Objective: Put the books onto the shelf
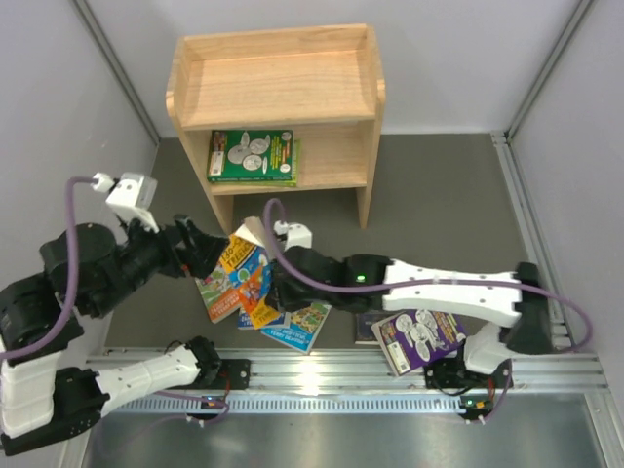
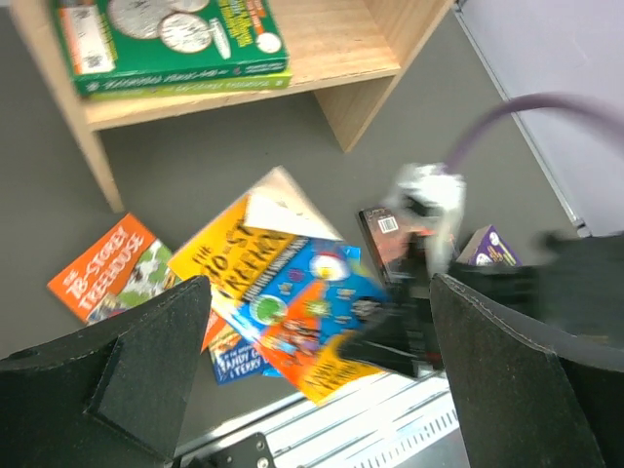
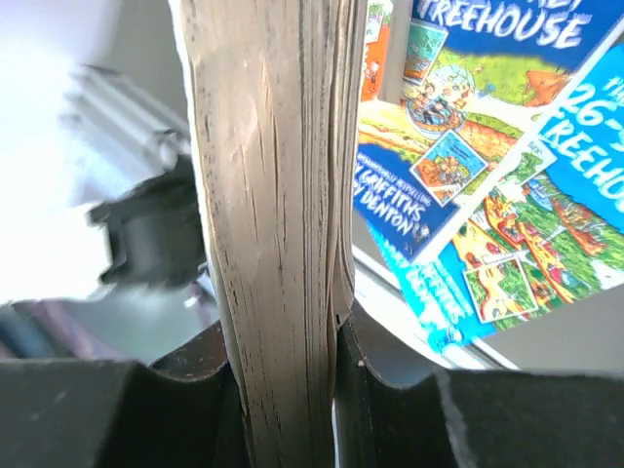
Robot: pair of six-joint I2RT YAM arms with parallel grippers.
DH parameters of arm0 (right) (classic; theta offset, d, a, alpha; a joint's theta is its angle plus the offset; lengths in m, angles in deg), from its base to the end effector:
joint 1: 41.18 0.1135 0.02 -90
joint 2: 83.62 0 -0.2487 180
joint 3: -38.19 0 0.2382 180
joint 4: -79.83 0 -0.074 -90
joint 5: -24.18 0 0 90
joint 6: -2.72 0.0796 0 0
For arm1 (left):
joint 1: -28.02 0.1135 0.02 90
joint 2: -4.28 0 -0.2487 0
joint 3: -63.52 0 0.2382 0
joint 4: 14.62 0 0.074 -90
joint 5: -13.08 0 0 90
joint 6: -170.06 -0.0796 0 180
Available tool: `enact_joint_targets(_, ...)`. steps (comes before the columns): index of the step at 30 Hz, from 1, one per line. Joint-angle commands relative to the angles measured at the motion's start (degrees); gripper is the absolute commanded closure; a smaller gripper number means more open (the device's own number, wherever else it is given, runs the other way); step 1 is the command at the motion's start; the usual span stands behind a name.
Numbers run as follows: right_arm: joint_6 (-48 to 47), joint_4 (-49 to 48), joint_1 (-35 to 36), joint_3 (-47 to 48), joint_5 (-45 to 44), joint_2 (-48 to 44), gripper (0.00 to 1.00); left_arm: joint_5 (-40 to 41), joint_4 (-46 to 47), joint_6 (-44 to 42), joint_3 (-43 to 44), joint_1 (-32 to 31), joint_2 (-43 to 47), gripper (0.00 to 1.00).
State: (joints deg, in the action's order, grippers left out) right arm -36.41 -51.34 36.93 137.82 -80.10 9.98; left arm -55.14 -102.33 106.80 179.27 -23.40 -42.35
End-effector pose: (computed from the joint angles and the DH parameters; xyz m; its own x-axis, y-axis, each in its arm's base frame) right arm 0.0982 0.3711 0.2840 -0.7950 -0.1273 -0.5930 -0.4663 0.7535 0.4634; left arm 0.0694 -0.0397 0.4697 -0.4055 -0.1617 -0.8997 0.3630 0.8748 -0.3208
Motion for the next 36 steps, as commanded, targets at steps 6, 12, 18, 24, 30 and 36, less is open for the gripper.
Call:
enact_joint_targets(6, 0.71, -12.26, -4.97, -20.22, 5.58, -34.49, 1.00, -14.12, 19.67, -7.85, -3.07, -0.17, -2.32, 0.01)
enact_joint_targets(12, 5.99, -16.48, -14.19, -28.87, 9.79, -48.33, 1.00, -24.91, 27.92, -0.47, -13.87, -0.09, -3.99, 0.01)
enact_joint_targets(18, 6.17, -18.68, -16.14, -29.14, 13.58, -49.30, 1.00, -35.84, 47.36, 8.94, -27.15, -0.09, -5.65, 0.01)
enact_joint_targets(24, 7.57, -21.67, -16.76, -30.98, 16.13, -50.18, 1.00, -33.04, 49.57, 9.47, -30.06, -0.08, -8.38, 0.01)
enact_joint_targets(30, 9.33, -22.20, -17.63, -33.26, 14.90, -55.01, 1.00, -26.54, 42.72, 7.10, -27.16, 0.00, -10.32, 0.02)
enact_joint_targets(36, 11.09, -22.29, -18.60, -35.02, 15.95, -58.97, 1.00, -19.50, 42.27, 7.10, -28.39, 0.09, -9.36, 0.06)
